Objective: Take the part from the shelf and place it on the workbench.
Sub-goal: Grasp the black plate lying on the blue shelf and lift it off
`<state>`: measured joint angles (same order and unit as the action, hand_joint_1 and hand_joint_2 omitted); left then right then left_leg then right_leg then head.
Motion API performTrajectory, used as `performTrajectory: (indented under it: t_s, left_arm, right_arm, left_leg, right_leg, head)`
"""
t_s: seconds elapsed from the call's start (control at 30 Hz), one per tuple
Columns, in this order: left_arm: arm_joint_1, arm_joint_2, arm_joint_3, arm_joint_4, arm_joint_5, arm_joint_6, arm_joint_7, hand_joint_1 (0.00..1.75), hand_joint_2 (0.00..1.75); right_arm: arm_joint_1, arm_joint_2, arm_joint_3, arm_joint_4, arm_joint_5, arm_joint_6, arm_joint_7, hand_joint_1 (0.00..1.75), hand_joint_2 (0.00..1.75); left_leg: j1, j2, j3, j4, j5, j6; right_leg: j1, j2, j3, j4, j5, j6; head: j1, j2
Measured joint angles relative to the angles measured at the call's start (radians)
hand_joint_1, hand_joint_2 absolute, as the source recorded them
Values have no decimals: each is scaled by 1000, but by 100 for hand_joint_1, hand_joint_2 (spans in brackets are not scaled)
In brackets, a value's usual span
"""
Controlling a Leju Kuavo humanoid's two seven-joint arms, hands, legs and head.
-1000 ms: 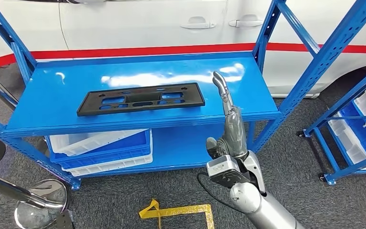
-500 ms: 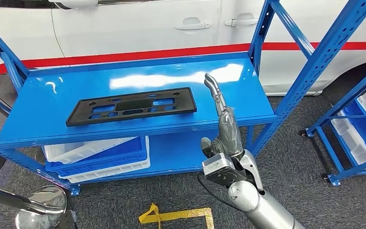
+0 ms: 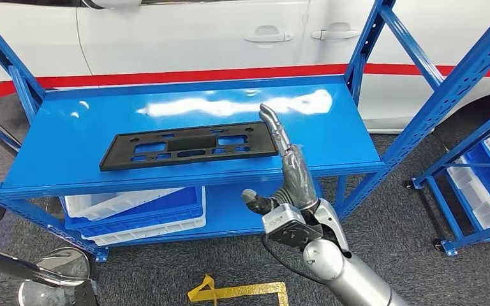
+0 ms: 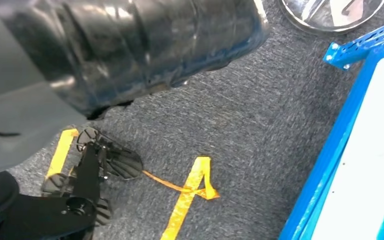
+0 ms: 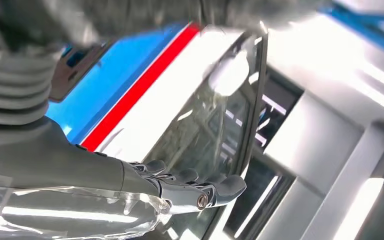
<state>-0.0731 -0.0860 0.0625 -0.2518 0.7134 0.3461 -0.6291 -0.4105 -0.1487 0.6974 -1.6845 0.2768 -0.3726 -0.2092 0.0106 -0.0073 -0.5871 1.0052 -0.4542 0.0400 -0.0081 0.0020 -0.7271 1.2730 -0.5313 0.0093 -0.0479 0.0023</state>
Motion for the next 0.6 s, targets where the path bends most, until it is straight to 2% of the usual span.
performTrajectory:
  t_s: [0.07, 0.1, 0.17, 0.27, 0.33, 0.4, 0.43, 0.47, 0.5, 0.57, 0.6]
  left_arm:
    - [0, 0, -6, 0, -9, -6, 0, 0, 0]
    - [-3, 1, -11, 0, -13, -9, 2, 0, 0]
    - [-11, 3, -22, 0, -20, -14, 10, 0, 0]
    - [-23, 6, -41, 0, -28, -18, 26, 0, 0]
    - [-30, 8, -54, 0, -29, -19, 35, 0, 0]
    - [-33, 9, -65, 0, -29, -20, 42, 0, 0]
    - [-32, 9, -70, 0, -28, -21, 45, 0, 0]
    - [-30, 11, -74, 0, -28, -22, 48, 0, 0]
    - [-28, 12, -78, 0, -28, -25, 50, 0, 0]
    - [-26, 16, -86, 0, -31, -29, 52, 0, 0]
    - [-26, 18, -90, 0, -32, -31, 52, 0, 0]
  right_arm:
    - [-37, 3, 10, 24, -1, 29, 0, 0, 175]
    - [-60, 8, 13, 43, -6, 42, 1, 0, 175]
    - [-108, 22, 21, 96, -13, 68, 3, 0, 175]
    - [-175, 55, 41, 203, 14, 87, 8, 0, 175]
    - [-214, 84, 58, 285, 49, 89, 19, 0, 175]
    - [-240, 106, 73, 359, 69, 96, 32, 0, 175]
    - [-247, 116, 79, 394, 71, 104, 36, 0, 175]
    - [-252, 124, 82, 428, 70, 112, 39, 0, 175]
    - [-259, 132, 84, 463, 69, 120, 39, 0, 175]
    - [-278, 148, 88, 522, 67, 132, 37, 0, 175]
    - [-289, 154, 92, 548, 66, 136, 36, 0, 175]
  left_leg:
    - [0, -1, 7, 3, -8, -5]
    - [-2, -1, 7, 7, -12, -9]
    - [-5, -2, 2, 9, -15, -19]
    - [-2, -1, -3, 15, -21, -33]
    - [0, 0, -36, 85, -59, -42]
    - [0, 0, -104, 214, -111, -48]
    - [1, 0, -135, 267, -124, -49]
    - [1, 0, -153, 289, -119, -49]
    - [0, 0, -152, 272, -96, -47]
    - [-1, 1, -104, 147, -20, -39]
    - [-4, 1, -74, 83, 6, -34]
  right_leg:
    - [-3, 0, 51, -124, 75, -3]
    - [-3, 1, 77, -183, 96, -5]
    - [0, 2, 97, -232, 101, -9]
    - [0, 2, 102, -244, 103, -24]
    - [-1, -1, 108, -251, 104, -35]
    - [2, -4, 110, -252, 103, -41]
    - [4, -5, 110, -251, 102, -43]
    - [6, -5, 111, -251, 100, -45]
    - [7, -4, 112, -250, 99, -46]
    - [9, -3, 115, -247, 95, -46]
    - [11, -2, 115, -245, 92, -44]
  head:
    - [0, 0]
    - [0, 0]
    - [-2, 0]
    - [-3, 0]
    - [-6, 0]
    - [-8, 0]
    - [-8, 0]
    - [-8, 0]
    - [-8, 0]
    - [-8, 0]
    - [-8, 0]
